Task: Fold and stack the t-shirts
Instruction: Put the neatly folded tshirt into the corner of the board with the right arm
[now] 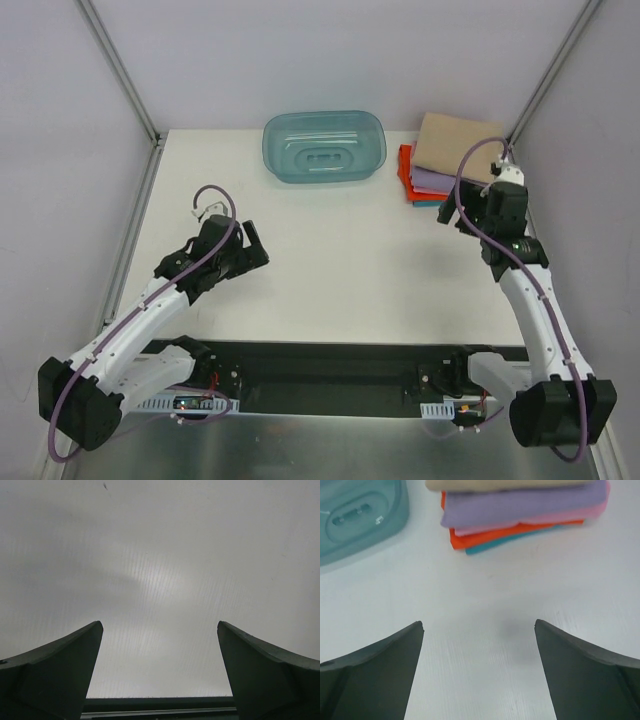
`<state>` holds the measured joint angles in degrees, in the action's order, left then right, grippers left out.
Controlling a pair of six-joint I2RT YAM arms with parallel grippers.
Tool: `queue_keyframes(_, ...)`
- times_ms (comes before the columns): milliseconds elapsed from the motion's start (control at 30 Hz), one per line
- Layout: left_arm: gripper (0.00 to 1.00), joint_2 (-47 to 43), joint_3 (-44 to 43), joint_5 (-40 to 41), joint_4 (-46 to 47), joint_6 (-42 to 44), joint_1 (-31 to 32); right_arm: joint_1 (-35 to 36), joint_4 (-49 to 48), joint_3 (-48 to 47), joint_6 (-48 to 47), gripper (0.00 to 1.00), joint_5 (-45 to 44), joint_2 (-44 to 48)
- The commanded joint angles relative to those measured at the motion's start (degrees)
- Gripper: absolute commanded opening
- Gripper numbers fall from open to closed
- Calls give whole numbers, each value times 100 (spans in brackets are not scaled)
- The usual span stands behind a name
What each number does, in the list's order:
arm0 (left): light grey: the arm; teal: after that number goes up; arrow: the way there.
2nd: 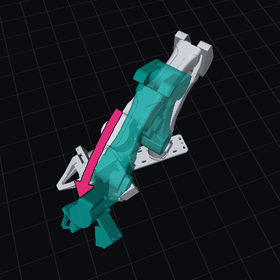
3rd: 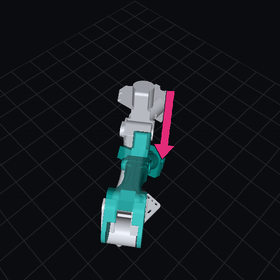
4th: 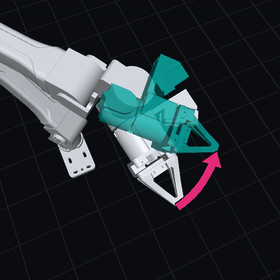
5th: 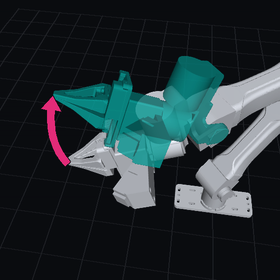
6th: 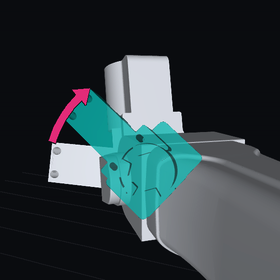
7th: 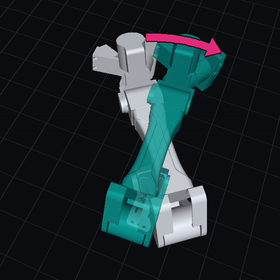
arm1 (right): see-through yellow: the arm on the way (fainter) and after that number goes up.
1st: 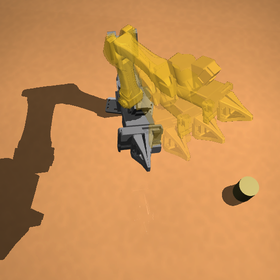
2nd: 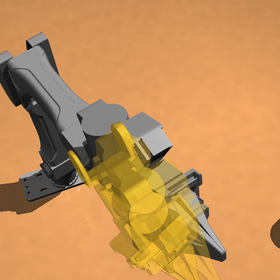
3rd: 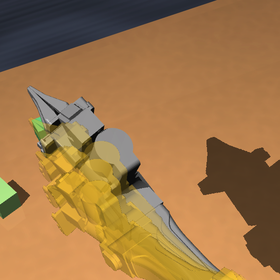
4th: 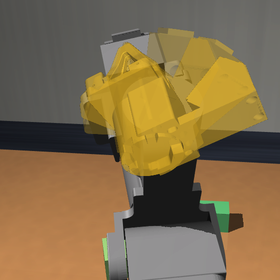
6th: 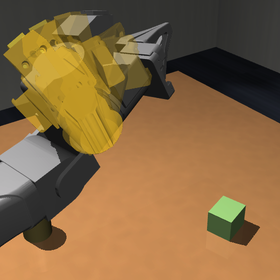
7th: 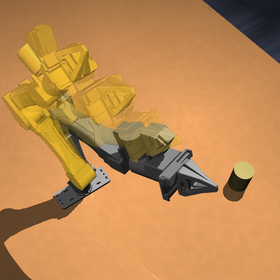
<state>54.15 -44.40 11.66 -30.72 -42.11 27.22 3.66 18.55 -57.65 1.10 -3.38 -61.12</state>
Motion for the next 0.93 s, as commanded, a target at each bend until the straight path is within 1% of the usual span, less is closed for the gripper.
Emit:
queue_keyframes(0,99,-326,458,-217,698,124,55,65,-606,1295,548,97,4,1171)
queue_keyframes(67,99,-353,669,-269,900,133,55,56,-633,1789,584,97,-75,1531)
queue_keyframes(100,99,-361,722,-261,936,133,64,64,-650,2245,610,97,-110,1907)
queue_keyframes(167,99,-396,854,-226,1024,176,64,65,-685,2713,663,97,-128,2252)
queue_keyframes(200,99,-414,950,-191,1042,177,64,65,-668,3115,680,97,-163,2541)
queue_keyframes(300,99,-563,1100,-15,1120,176,64,65,-659,3601,829,97,-260,2956)
queue_keyframes(367,99,-686,1258,125,1147,177,64,73,-843,3927,961,97,-173,3299)
queue_keyframes(467,99,-853,1381,214,1165,168,64,65,-958,4007,962,97,-189,3572)
queue_keyframes(600,99,-1082,1478,345,1165,150,46,73,-870,3954,971,97,-357,3599)
queue_keyframes(900,99,-1460,1575,495,1174,255,64,65,-1028,3963,1067,97,-339,3142)
